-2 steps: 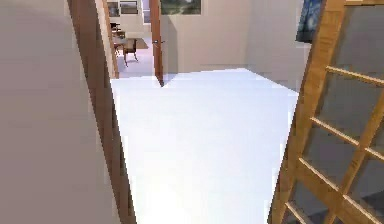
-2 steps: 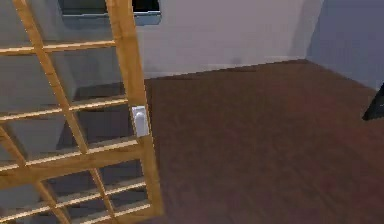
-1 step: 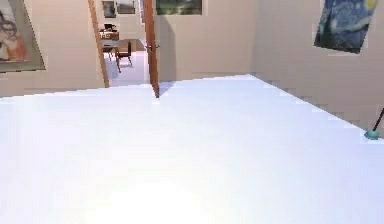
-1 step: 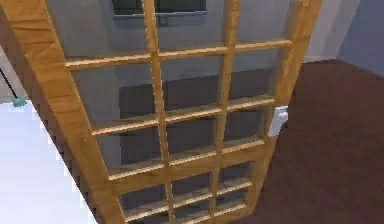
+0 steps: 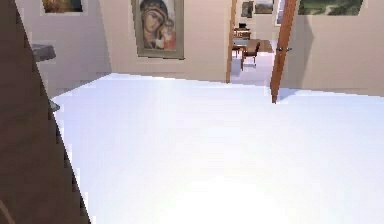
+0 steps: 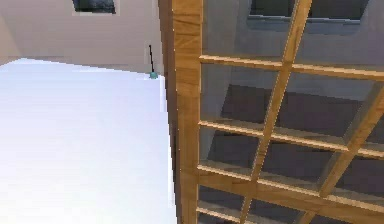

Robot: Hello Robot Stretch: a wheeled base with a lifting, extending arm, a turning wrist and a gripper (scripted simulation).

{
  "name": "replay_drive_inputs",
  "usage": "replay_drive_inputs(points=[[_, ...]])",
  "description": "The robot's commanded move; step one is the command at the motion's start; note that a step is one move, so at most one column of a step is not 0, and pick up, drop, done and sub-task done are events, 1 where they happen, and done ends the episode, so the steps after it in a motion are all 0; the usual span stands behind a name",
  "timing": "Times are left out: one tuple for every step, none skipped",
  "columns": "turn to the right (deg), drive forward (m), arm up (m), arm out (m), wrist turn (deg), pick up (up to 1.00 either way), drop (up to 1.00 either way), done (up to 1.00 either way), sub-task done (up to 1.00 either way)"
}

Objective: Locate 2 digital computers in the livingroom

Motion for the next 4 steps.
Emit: replay_drive_inputs(points=[[0.0,0.05,0.0,0.0,0.0,0.0,0.0,0.0,0.0],[15.0,0.0,0.0,0.0,0.0,0.0,0.0,0.0,0.0],[0.0,1.0,0.0,0.0,0.0,0.0,0.0,0.0,0.0],[0.0,1.0,0.0,0.0,0.0,0.0,0.0,0.0,0.0]])
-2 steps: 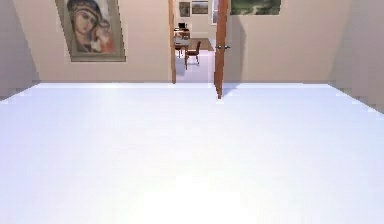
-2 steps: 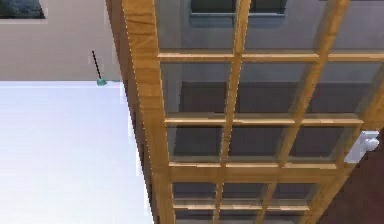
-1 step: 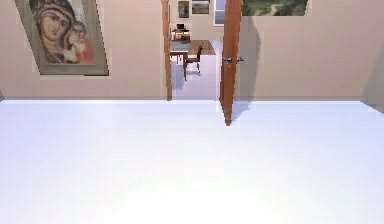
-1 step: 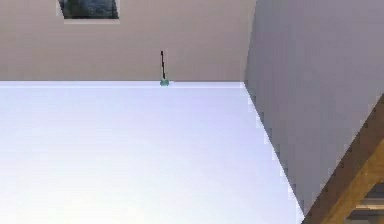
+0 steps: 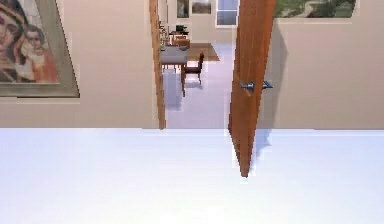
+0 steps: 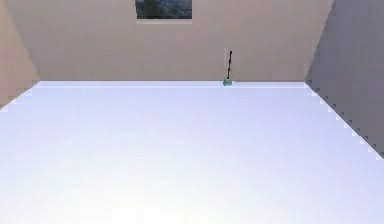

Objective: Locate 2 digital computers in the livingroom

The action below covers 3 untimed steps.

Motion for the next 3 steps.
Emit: replay_drive_inputs(points=[[0.0,1.0,0.0,0.0,0.0,0.0,0.0,0.0,0.0],[3.0,0.0,0.0,0.0,0.0,0.0,0.0,0.0,0.0],[0.0,0.45,0.0,0.0,0.0,0.0,0.0,0.0,0.0]])
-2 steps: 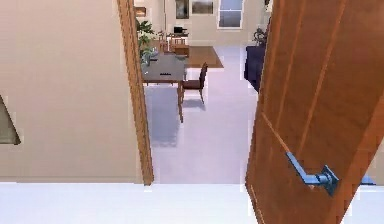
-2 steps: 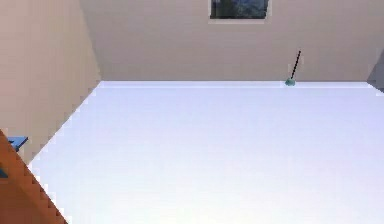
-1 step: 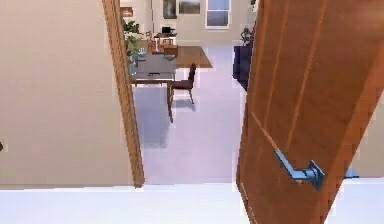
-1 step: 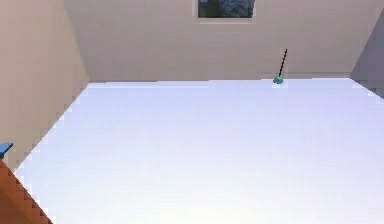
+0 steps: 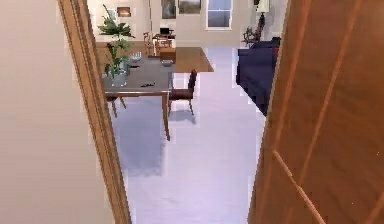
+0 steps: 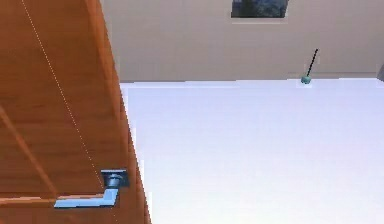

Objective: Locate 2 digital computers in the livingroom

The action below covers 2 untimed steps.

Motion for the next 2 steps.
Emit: replay_drive_inputs(points=[[6.0,0.0,0.0,0.0,0.0,0.0,0.0,0.0,0.0],[0.0,1.0,0.0,0.0,0.0,0.0,0.0,0.0,0.0]])
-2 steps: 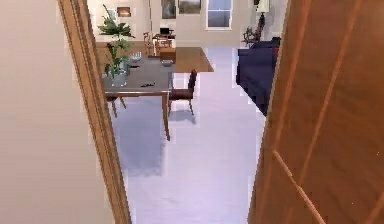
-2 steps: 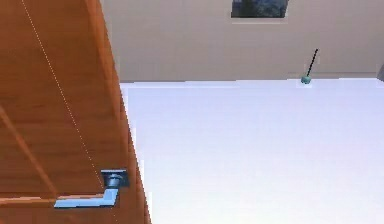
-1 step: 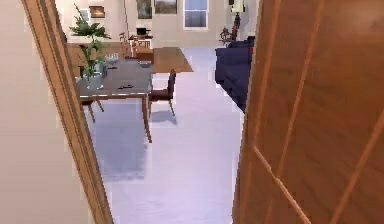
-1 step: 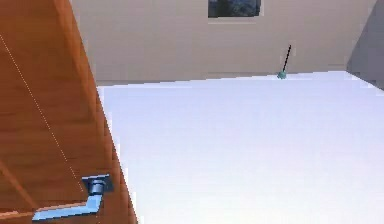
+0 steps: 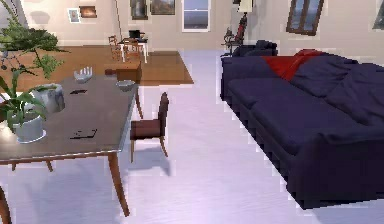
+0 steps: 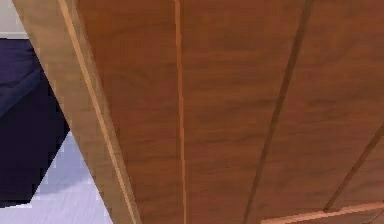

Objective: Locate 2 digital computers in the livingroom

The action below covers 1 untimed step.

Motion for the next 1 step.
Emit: replay_drive_inputs(points=[[0.0,0.05,0.0,0.0,0.0,0.0,0.0,0.0,0.0]])
